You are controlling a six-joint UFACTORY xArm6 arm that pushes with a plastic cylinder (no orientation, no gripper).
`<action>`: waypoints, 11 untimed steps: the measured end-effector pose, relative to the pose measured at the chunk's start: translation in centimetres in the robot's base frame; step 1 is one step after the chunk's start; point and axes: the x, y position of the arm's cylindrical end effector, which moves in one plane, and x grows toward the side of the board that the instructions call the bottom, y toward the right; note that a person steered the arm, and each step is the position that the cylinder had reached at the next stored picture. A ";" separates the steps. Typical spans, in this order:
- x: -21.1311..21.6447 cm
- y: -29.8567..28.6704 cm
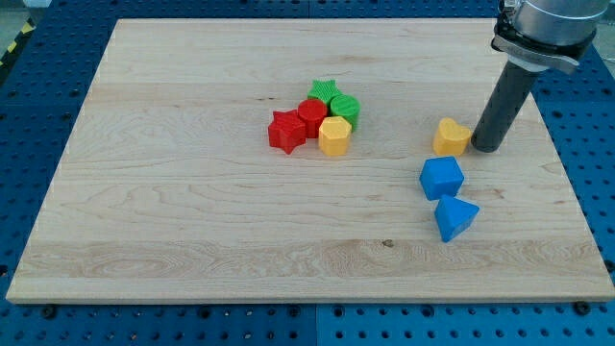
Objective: Push the group of blocks a bit left
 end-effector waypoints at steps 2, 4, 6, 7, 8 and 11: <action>0.0 -3.1; -5.0 0.6; -5.6 -9.4; -5.6 -14.8; -5.7 -20.4; -2.3 -16.6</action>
